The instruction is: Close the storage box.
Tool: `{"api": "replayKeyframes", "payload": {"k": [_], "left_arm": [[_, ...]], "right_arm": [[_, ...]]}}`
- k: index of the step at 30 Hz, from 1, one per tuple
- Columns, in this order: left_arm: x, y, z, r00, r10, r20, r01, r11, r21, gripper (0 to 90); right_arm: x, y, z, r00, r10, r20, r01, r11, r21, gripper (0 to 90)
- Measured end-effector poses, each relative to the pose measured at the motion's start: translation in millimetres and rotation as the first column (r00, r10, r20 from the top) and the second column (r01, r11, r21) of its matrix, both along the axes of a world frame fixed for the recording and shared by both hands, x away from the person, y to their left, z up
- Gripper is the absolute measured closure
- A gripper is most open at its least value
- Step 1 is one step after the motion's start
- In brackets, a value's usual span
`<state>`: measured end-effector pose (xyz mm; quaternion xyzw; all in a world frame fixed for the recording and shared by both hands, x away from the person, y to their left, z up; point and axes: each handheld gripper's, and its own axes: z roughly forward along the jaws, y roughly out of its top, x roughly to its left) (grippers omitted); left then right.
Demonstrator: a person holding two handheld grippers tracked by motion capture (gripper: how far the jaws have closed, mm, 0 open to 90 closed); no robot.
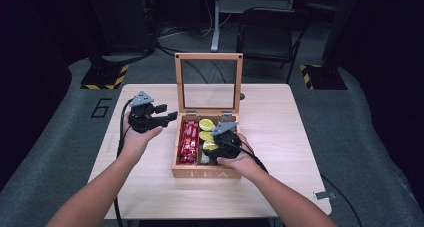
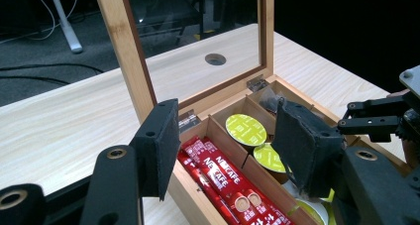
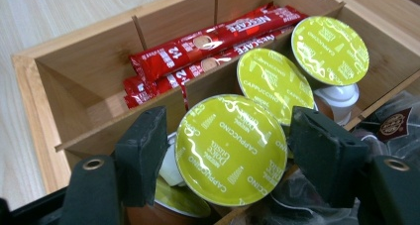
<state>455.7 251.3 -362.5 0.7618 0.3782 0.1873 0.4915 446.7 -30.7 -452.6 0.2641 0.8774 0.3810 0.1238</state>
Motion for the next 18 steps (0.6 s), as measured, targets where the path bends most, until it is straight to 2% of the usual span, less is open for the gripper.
{"api": "replayKeyframes", "payload": {"k": [7, 12, 18], "left_arm": [[0.5, -2.3, -1.3, 1.0000, 0.001, 0.001, -0.001, 1.0000, 0.000, 43.3], [0.5, -4.7, -1.6, 1.0000, -0.006, 0.001, 0.006, 1.0000, 0.004, 43.3], [0.5, -4.1, -0.9, 1.0000, -0.006, -0.003, 0.006, 1.0000, 0.005, 43.4]], "right_arm": [[0.0, -0.5, -2.0, 1.0000, -0.001, 0.002, 0.001, 1.000, -0.004, 35.8], [-1.4, 0.4, -0.4, 0.9997, 0.004, 0.022, -0.004, 1.000, -0.007, 36.6], [-3.9, 1.4, 5.3, 0.9995, 0.008, 0.030, -0.008, 1.000, 0.012, 36.7]]}}
